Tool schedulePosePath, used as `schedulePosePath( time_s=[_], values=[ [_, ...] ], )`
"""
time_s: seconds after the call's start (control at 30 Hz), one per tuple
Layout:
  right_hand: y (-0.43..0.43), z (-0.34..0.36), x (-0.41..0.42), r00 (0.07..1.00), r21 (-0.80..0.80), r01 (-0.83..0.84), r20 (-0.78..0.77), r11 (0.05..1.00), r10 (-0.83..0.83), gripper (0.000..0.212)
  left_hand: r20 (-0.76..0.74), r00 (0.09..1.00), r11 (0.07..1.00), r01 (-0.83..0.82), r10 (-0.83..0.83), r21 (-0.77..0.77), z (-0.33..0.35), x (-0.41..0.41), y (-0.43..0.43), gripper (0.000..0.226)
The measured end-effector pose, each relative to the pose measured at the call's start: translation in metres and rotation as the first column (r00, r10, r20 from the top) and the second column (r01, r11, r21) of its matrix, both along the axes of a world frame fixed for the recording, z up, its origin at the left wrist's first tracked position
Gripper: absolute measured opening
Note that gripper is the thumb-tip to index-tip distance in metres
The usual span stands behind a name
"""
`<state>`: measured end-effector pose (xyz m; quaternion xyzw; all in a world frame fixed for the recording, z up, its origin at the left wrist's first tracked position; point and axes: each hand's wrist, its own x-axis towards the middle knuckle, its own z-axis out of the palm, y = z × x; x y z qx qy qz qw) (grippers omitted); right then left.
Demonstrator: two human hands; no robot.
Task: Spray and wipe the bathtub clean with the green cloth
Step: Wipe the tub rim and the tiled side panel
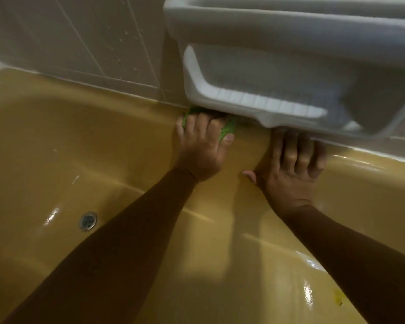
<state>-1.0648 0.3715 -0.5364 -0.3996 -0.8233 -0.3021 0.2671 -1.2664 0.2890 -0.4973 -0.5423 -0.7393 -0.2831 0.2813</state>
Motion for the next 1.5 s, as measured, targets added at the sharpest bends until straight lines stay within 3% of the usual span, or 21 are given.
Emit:
schedulePosePath(
  time_s=[0.13,0.23,0.3,0.37,0.4,0.5,0.57,0.6,0.73,0.8,0.93,1.03,1.13,1.23,1.33,1.43,1.5],
  values=[
    [-0.008,0.000,-0.023,1.000,-0.001,-0.004,0.012,1.000,0.004,0.110,0.017,1.000,1.000,0.010,-0.009,-0.022,0.002,-0.037,-0.014,0.031],
    [-0.016,0.011,-0.023,0.997,-0.128,-0.061,0.041,0.990,0.067,0.110,0.066,0.994,0.989,-0.081,0.089,-0.120,0.012,-0.047,-0.023,0.029],
    [-0.025,0.030,-0.014,0.986,-0.279,-0.149,0.026,0.949,0.163,0.101,0.231,0.961,0.982,-0.119,0.151,-0.146,0.024,-0.046,-0.032,0.026],
    [-0.032,0.056,0.002,0.961,-0.366,-0.265,-0.021,0.892,0.277,0.076,0.484,0.865,0.988,-0.081,0.134,-0.131,0.043,-0.038,-0.043,0.029],
    [-0.035,0.070,0.011,0.943,-0.375,-0.324,-0.056,0.869,0.328,0.064,0.534,0.841,0.995,-0.054,0.092,-0.086,0.052,-0.029,-0.049,0.032],
    [-0.045,0.111,0.029,0.922,-0.296,-0.385,-0.160,0.874,0.352,0.047,0.308,0.950,0.998,0.059,-0.058,0.005,0.085,0.015,-0.064,0.034],
    [-0.045,0.132,0.031,0.951,-0.294,-0.300,-0.167,0.908,0.260,0.051,0.136,0.986,0.995,0.093,-0.095,0.019,0.110,0.036,-0.048,0.030],
    [-0.042,0.138,0.031,0.966,-0.329,-0.249,-0.155,0.911,0.208,0.055,0.125,0.988,0.996,0.089,-0.088,-0.003,0.122,0.044,-0.036,0.029],
    [-0.039,0.141,0.035,0.988,-0.494,-0.155,-0.083,0.856,0.131,0.072,0.303,0.953,0.998,0.012,0.006,-0.057,0.144,0.063,0.023,0.020],
    [-0.040,0.137,0.038,0.990,-0.529,-0.142,-0.054,0.837,0.134,0.081,0.334,0.937,0.970,-0.020,0.102,-0.240,0.146,0.077,0.039,0.034],
    [-0.039,0.139,0.042,0.984,-0.534,-0.174,-0.076,0.827,0.158,0.089,0.219,0.962,0.942,0.216,-0.160,-0.258,0.137,0.056,0.021,0.025],
    [-0.038,0.142,0.046,0.975,-0.564,-0.222,-0.123,0.795,0.184,0.095,0.211,0.976,0.957,0.118,-0.062,-0.266,0.143,0.029,0.012,0.016],
    [-0.037,0.144,0.046,0.956,-0.582,-0.284,-0.228,0.761,0.183,0.093,0.206,0.976,0.950,0.000,0.067,-0.312,0.151,0.075,0.025,0.014],
    [-0.036,0.147,0.048,0.935,-0.568,-0.340,-0.289,0.750,0.205,0.093,0.245,0.964,0.923,0.188,-0.107,-0.336,0.151,0.106,0.035,0.019],
    [-0.033,0.146,0.062,0.950,-0.563,-0.311,-0.207,0.766,0.234,0.096,0.243,0.959,0.881,0.235,-0.143,-0.411,0.148,0.072,0.029,0.040],
    [-0.035,0.144,0.065,0.957,-0.572,-0.291,-0.173,0.767,0.233,0.098,0.191,0.982,0.936,0.074,-0.008,-0.343,0.143,0.031,0.025,0.052],
    [-0.037,0.142,0.060,0.948,-0.577,-0.313,-0.233,0.755,0.215,0.095,0.196,0.976,0.947,-0.023,0.090,-0.319,0.138,0.045,0.031,0.042]
  ],
)
